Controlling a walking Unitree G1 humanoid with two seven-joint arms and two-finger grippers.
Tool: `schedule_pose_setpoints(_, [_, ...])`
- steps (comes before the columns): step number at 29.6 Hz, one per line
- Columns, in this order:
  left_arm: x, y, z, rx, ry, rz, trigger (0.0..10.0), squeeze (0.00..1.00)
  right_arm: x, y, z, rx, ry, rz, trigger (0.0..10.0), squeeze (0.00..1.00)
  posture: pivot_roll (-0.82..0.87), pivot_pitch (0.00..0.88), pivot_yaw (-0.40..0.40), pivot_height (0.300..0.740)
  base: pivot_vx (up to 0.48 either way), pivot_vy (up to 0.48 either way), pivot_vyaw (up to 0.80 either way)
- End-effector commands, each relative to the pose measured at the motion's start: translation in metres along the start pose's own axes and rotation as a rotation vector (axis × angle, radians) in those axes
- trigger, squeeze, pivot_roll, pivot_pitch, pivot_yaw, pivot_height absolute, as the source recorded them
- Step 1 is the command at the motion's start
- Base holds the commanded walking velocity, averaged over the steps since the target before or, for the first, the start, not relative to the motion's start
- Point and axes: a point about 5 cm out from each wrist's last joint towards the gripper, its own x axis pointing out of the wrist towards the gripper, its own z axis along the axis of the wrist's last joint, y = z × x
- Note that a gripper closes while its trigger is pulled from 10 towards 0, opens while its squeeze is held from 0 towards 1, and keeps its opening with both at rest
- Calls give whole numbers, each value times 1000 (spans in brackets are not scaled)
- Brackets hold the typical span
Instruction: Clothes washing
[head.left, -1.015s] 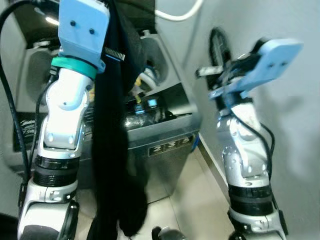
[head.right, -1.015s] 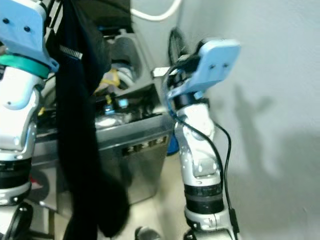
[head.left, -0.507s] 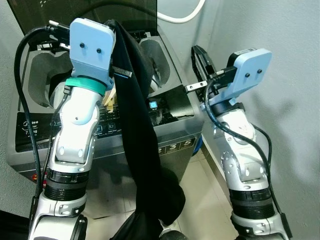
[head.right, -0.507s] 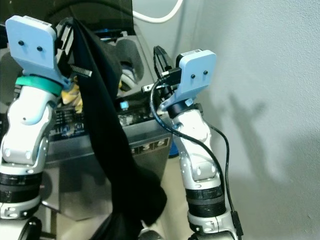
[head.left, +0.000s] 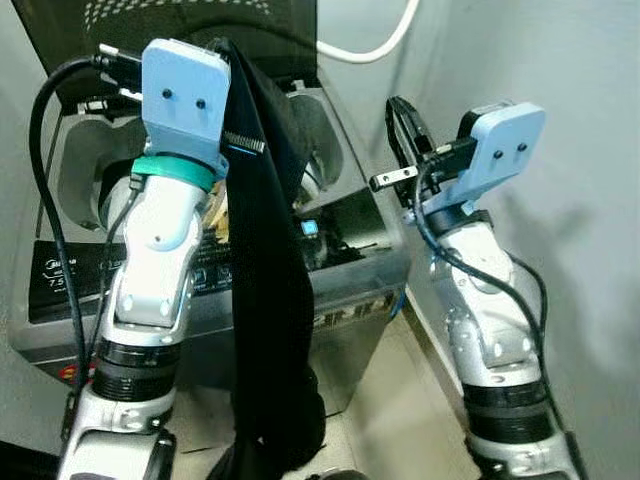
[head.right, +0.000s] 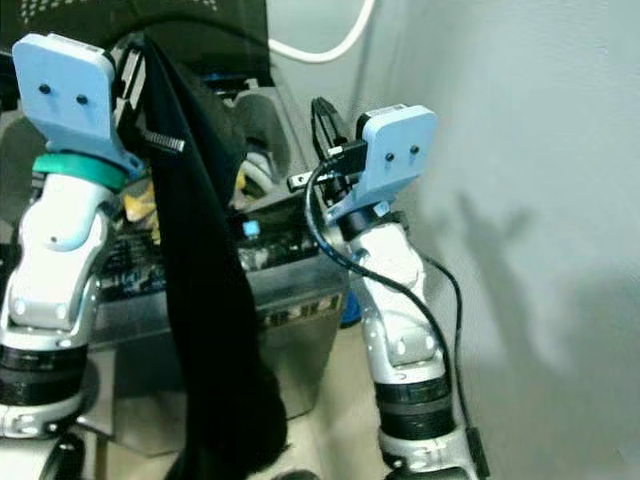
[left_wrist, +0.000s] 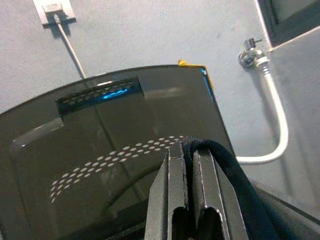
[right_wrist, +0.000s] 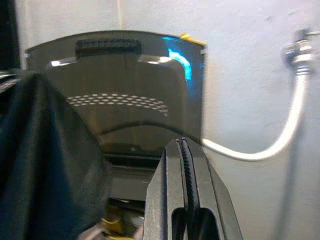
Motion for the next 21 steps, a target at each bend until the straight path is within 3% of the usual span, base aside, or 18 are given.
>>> schedule_pose_setpoints(1, [2,1,7,14,-32,11,10000,0,-1,-2,-1,-7,8,-4,10000,0,-34,0,57,740,255,0,0])
schedule_pose_setpoints(21, [-1,-8,8,18,-39,-49,10000,0,-2,-3,0,-7,3,-18,10000,0,-35,0,63,740,13,0,0])
